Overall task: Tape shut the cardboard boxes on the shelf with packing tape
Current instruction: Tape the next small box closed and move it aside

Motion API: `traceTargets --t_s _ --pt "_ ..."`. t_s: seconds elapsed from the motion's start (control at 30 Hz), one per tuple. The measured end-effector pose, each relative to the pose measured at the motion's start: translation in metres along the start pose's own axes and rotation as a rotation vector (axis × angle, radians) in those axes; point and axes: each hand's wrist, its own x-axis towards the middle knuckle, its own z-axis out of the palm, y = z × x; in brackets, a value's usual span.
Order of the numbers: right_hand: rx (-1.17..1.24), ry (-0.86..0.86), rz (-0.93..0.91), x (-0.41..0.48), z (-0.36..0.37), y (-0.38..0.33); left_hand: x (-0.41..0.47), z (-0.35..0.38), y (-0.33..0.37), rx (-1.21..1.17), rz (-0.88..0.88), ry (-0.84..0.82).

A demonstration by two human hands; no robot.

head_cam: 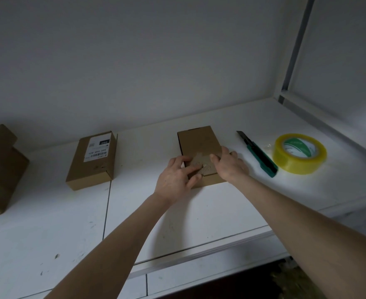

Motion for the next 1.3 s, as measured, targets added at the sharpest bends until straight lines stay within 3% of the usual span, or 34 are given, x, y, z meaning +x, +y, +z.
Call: traceTargets --t_s 0.13,0.27,0.5,0.7,0.87,0.97,1.13,1.3 --pt "0.007 -0.007 0.002 0.0 0.0 0.0 -0.002 -0.005 -0.001 -0.143 -0.034 0.005" --pt "0.013 -0.003 -0.003 0.001 0.001 0.001 -0.006 -0.009 -0.01 -0.208 -0.081 0.163" --pt "0.014 -0.003 -0.004 0.0 0.001 0.001 0.003 0.0 0.005 -0.065 -0.016 0.036" --pt "-0.001 -0.003 -0.007 0.0 0.0 0.001 0.006 -0.007 -0.003 -0.249 -0.08 0.079" --pt "-0.002 -0.008 -0.013 0.0 0.0 0.001 0.004 -0.008 0.0 -0.037 0.039 0.034" --pt "0.002 -0.003 -0.012 0.0 0.001 0.001 0.008 -0.01 0.001 -0.035 0.001 -0.002" --pt "0.008 -0.002 -0.009 0.0 0.001 0.001 0.008 -0.013 0.004 -0.206 -0.131 0.127" --pt "0.0 -0.003 -0.008 0.0 0.001 0.001 0.017 -0.019 0.018 -0.067 -0.111 -0.02"
